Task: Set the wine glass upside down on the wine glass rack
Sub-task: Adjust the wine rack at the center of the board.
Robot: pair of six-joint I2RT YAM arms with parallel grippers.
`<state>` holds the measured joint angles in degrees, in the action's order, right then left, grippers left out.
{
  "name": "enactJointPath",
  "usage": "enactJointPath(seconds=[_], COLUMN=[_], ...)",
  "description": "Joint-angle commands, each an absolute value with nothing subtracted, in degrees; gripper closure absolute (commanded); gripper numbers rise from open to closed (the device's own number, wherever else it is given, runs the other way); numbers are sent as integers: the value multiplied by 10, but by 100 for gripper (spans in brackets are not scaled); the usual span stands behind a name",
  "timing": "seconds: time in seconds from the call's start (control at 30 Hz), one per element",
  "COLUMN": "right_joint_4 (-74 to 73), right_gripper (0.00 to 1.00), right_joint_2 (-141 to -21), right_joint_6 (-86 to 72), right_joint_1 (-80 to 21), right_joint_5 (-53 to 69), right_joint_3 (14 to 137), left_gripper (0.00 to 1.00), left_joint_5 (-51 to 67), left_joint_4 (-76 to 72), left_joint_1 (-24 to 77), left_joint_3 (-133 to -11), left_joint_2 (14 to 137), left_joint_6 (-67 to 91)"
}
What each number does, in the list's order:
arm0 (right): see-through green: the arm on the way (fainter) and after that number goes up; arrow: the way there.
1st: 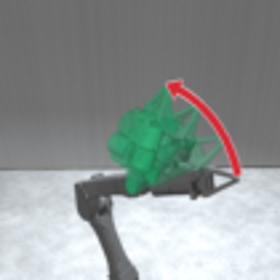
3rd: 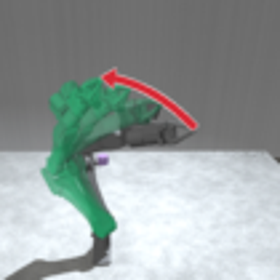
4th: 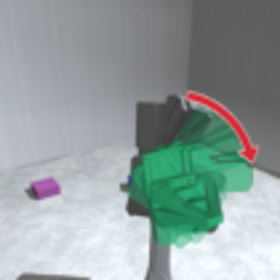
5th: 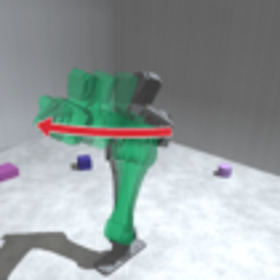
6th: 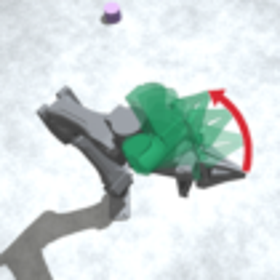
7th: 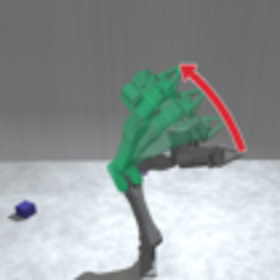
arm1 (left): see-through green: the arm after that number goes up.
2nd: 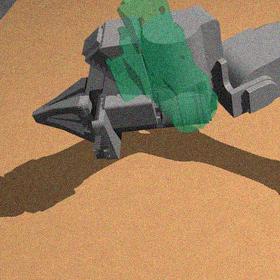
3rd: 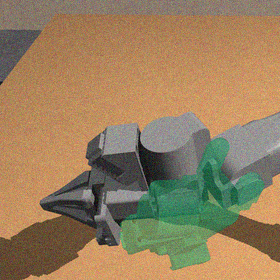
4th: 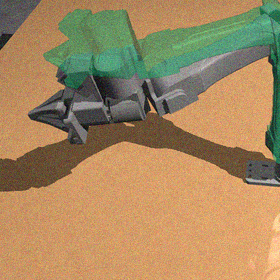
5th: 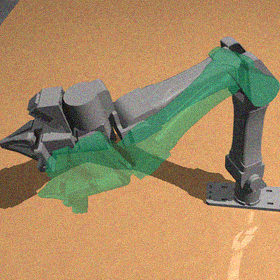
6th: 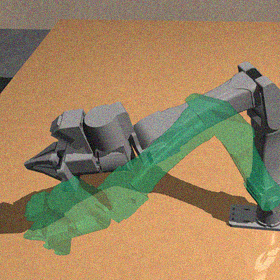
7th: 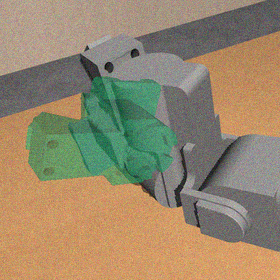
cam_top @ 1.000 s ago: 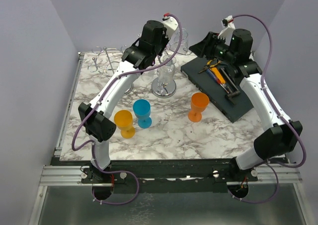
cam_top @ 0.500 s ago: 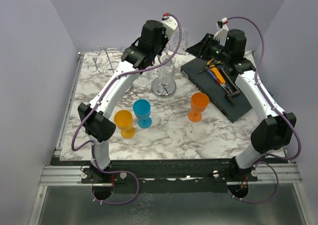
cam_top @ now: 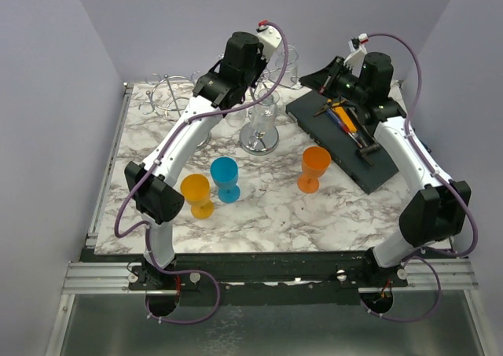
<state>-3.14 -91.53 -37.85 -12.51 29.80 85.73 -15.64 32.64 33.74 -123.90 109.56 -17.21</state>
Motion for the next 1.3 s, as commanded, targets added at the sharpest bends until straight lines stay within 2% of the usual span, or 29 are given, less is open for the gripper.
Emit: enactJointPath(seconds=[0.0,0.4,0.77,1.0,1.27], right_joint_4=[14,50,17,1,1], right_gripper=[99,100,100,99,99], right_joint_2=[-886,-831,-877,-909,-911], right_joint_6=[-374,-407,-398,-382,-380], right_joint_1=[-132,-134,-134,-134,-134], right_joint_5=[310,280,263,250,247], right_joint_3=[819,749,806,841,840], left_gripper=[81,82,82,74,65], left_joint_5=[-154,-160,-155,-136,-13], left_joint_4=[304,305,306,310,362], left_joint_1=[337,337,337,332,321], left_joint_3=[-1269,-1357,-1354,-1280,-1281], left_joint_2=[1120,1181,1174,1088,1078], left_joint_6=[-177,-197,-188,-185,-175])
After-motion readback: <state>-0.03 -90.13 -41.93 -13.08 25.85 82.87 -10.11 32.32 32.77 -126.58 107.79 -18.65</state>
